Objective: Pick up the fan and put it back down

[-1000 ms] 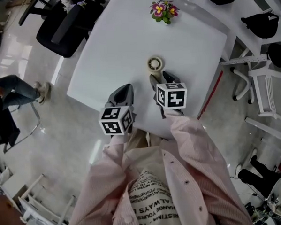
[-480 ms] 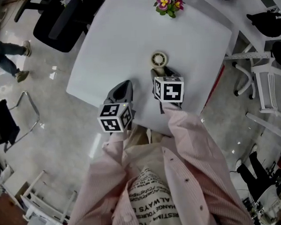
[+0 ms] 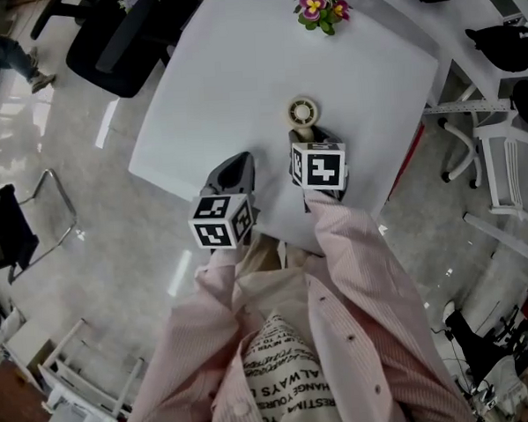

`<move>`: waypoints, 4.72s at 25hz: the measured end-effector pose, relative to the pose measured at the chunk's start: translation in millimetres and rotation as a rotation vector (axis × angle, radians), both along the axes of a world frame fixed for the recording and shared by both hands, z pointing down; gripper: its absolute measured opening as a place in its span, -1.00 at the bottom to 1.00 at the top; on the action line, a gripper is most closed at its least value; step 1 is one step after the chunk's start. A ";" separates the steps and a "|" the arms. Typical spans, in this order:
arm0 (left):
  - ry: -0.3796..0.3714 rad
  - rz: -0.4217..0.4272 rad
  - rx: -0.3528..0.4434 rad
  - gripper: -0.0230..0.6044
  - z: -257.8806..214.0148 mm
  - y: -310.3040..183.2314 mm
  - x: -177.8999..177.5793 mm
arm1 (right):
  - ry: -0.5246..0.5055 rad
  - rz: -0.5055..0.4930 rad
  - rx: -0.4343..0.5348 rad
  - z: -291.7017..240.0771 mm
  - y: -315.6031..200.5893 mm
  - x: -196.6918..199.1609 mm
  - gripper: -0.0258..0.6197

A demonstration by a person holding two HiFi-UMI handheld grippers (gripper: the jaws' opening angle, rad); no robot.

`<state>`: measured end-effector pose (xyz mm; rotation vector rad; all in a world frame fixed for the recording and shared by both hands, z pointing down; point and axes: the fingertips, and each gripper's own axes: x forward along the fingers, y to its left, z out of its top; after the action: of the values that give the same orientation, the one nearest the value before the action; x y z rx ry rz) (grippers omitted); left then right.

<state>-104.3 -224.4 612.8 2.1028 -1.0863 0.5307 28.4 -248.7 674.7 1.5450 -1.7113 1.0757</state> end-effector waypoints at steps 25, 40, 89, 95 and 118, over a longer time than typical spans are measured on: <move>0.022 0.016 0.089 -0.92 -44.5 0.5 9.5 | -0.108 -0.023 0.153 -60.6 4.5 15.0 -0.35; 0.054 0.085 0.232 -0.92 -115.1 7.2 18.5 | -0.211 -0.070 0.302 -151.8 30.7 25.3 -0.35; 0.077 0.065 0.559 -0.92 -242.6 9.3 5.2 | -0.279 -0.052 0.819 -332.5 70.2 82.1 -0.35; 0.072 0.061 0.548 -0.92 -239.8 8.4 5.3 | -0.287 -0.051 0.806 -327.2 67.7 81.9 -0.35; 0.003 0.126 0.309 -0.92 -123.4 -18.8 23.6 | -0.324 -0.010 0.493 -168.0 7.3 68.3 -0.35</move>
<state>-80.8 -243.2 489.4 2.4519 -1.0957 0.4401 96.7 -241.4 506.7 1.7126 -2.3384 0.9859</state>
